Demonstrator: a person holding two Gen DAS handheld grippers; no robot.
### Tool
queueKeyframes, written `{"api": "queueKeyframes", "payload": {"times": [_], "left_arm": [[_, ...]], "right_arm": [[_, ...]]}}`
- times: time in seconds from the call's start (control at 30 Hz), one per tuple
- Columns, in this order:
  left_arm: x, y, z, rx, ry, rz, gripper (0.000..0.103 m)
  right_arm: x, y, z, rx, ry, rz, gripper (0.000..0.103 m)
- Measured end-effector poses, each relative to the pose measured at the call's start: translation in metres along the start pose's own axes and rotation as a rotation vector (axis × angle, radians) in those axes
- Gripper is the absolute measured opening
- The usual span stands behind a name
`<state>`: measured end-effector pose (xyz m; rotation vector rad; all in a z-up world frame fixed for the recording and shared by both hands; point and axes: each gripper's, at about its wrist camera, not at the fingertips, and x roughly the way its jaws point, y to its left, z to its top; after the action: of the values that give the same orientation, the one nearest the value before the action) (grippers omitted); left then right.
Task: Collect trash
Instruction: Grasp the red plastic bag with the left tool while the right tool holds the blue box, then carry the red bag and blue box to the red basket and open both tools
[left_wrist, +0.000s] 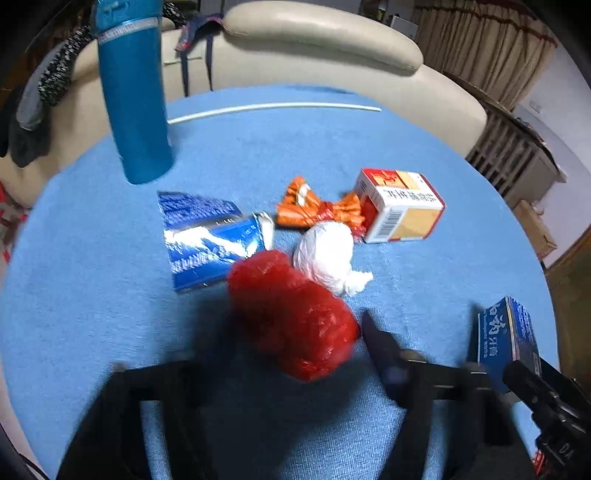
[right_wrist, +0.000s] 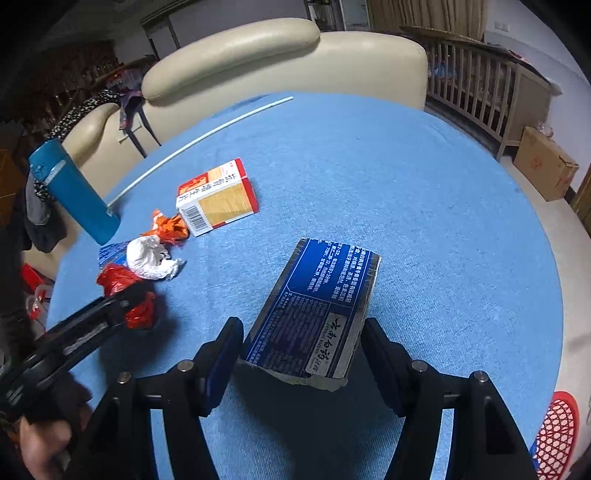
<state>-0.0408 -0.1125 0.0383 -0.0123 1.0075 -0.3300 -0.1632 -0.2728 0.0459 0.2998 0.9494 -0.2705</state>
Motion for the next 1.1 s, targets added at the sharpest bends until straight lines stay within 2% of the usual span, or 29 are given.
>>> {"api": "queueKeyframes", "payload": {"times": [0.1,0.3,0.47,0.77,1.1], "left_arm": [[-0.008,0.002,-0.004,0.011,-0.014,-0.012,0.052],[-0.040,0.004,-0.015,0.025,-0.067,-0.031,0.052],[-0.064,-0.011,-0.023,0.056,-0.094,-0.073,0.052],[-0.093,-0.076,-0.038,0.218,-0.121,-0.221,0.052],[-0.120,-0.177,-0.080,0.464,-0.095,-0.411,0.052]], "right_arm": [[-0.006,-0.003,-0.003,0.000,-0.007,0.009,0.069],[-0.022,-0.015,-0.012,0.008,-0.032,0.009,0.069],[-0.047,-0.040,-0.023,0.055,-0.068,-0.007,0.069],[-0.108,-0.115,-0.062,0.193,-0.145,-0.102,0.069],[-0.153,-0.208,-0.133,0.367,-0.121,-0.255,0.069]]}}
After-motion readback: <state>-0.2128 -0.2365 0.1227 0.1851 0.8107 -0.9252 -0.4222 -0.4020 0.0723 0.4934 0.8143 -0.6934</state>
